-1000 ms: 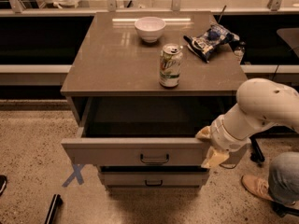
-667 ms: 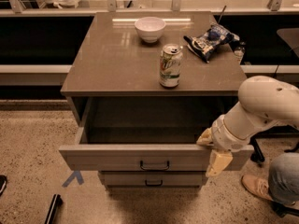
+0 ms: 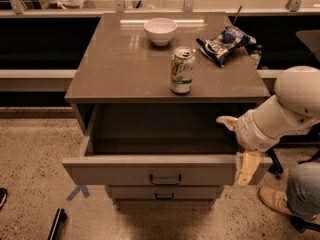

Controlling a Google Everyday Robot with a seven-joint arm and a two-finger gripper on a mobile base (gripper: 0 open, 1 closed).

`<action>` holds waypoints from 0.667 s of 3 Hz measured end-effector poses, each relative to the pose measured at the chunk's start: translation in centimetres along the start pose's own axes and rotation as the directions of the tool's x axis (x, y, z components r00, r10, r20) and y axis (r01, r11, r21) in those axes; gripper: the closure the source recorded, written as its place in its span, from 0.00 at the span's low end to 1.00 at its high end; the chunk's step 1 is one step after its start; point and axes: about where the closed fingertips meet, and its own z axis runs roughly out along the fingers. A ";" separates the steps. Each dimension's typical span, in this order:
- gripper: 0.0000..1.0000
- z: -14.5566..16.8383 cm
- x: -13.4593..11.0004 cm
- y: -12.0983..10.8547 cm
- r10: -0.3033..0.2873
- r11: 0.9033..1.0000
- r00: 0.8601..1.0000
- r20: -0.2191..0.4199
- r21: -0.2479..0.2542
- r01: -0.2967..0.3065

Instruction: Open top drawer

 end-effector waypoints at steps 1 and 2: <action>0.20 -0.2 0.2 -2.0 0.006 1.000 1.000 -0.001 0.003 -0.006; 0.42 0.0 1.2 -4.1 0.031 0.999 0.999 0.010 0.019 -0.032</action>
Offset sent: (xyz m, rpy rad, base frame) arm 0.0699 -0.0205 -0.0023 0.0344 -0.0114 -0.0756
